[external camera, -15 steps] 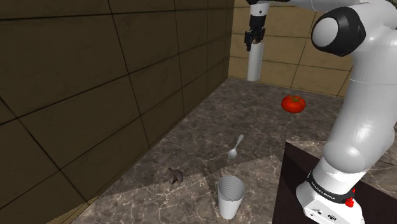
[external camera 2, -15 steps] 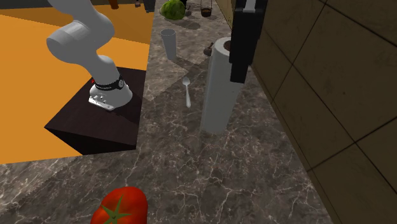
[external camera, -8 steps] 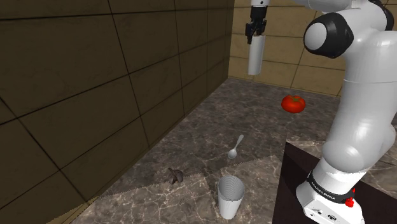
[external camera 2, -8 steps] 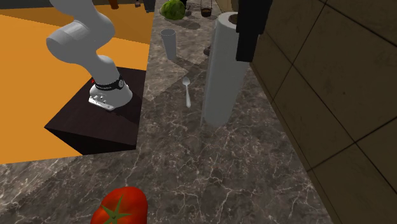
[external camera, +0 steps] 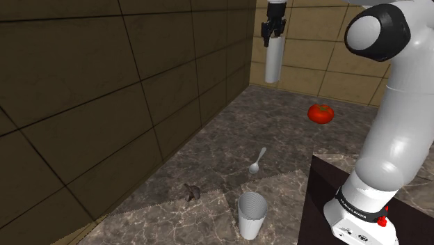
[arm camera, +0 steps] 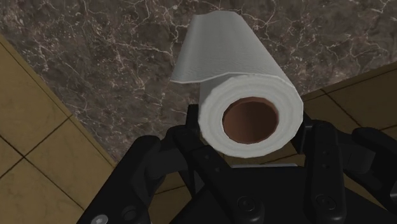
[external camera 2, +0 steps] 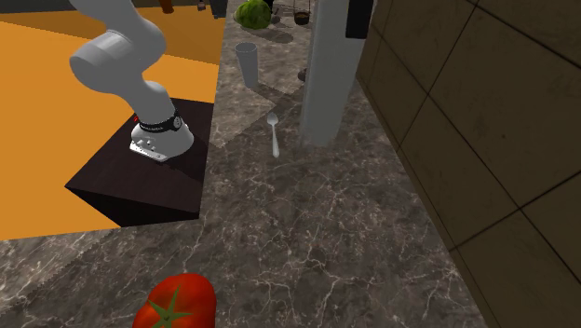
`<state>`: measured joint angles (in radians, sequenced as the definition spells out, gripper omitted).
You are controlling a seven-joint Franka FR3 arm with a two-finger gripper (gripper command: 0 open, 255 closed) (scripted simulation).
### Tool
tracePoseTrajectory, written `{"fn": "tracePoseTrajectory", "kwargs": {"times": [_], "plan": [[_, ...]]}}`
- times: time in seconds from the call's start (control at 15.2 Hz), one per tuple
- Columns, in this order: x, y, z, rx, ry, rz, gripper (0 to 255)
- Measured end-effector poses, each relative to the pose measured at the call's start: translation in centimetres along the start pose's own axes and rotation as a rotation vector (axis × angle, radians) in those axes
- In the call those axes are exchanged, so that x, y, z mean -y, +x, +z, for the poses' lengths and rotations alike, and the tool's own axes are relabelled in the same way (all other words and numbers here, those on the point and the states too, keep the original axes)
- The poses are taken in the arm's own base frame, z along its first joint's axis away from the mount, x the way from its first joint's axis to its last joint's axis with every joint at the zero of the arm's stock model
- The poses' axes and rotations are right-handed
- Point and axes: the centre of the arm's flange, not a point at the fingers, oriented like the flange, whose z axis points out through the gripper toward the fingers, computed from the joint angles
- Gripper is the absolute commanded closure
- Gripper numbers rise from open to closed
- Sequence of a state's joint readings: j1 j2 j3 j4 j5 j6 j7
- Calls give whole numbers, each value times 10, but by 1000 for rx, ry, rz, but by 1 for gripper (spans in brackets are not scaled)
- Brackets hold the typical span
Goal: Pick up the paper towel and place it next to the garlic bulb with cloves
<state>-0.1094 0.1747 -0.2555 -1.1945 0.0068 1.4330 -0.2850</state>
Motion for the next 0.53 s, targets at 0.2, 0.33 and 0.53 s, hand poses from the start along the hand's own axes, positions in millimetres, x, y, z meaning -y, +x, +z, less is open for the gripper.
{"fn": "tracePoseTrajectory", "kwargs": {"times": [0.2,0.33,0.53], "plan": [[38,-6,0,0,0,0,255],[64,-13,-5,0,0,0,255],[103,-20,-4,0,0,0,255]]}}
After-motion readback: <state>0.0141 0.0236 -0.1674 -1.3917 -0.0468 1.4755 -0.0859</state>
